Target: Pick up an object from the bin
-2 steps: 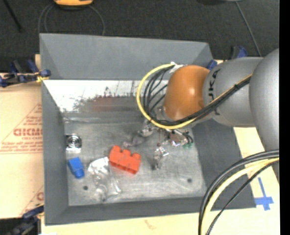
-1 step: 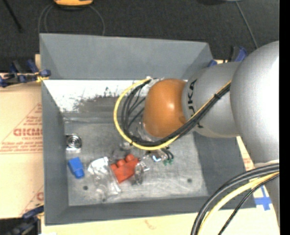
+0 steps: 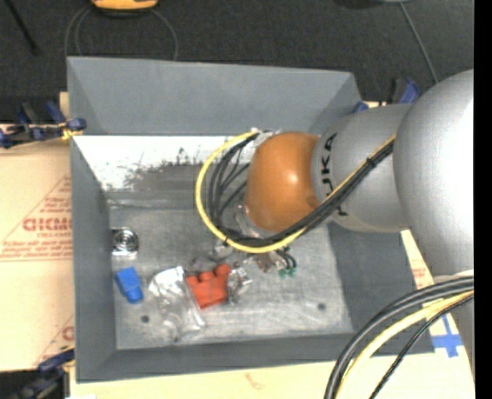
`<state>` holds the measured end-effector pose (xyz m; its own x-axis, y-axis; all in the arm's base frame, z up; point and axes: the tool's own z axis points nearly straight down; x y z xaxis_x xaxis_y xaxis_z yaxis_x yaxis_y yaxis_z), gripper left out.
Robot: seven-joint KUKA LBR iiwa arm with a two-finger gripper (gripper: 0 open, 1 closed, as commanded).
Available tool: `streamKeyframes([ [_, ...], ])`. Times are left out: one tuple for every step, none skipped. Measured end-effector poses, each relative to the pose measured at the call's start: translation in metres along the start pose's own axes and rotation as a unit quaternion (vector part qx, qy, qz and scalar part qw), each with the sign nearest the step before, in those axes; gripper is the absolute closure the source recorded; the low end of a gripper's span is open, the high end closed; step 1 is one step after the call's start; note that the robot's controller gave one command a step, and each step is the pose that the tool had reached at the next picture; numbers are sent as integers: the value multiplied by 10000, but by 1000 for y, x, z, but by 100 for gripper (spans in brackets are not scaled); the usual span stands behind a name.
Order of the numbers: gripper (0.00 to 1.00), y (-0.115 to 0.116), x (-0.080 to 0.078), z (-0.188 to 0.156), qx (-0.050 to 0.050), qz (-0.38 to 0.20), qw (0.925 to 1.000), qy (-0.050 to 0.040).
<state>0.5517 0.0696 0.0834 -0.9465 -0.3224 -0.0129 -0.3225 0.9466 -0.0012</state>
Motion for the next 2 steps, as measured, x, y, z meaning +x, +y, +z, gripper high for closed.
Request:
streamKeyframes([
  [100,27,10,-39,-1,127,9999,28],
  [100,-1,-8,-207,13,-810,9967,1],
])
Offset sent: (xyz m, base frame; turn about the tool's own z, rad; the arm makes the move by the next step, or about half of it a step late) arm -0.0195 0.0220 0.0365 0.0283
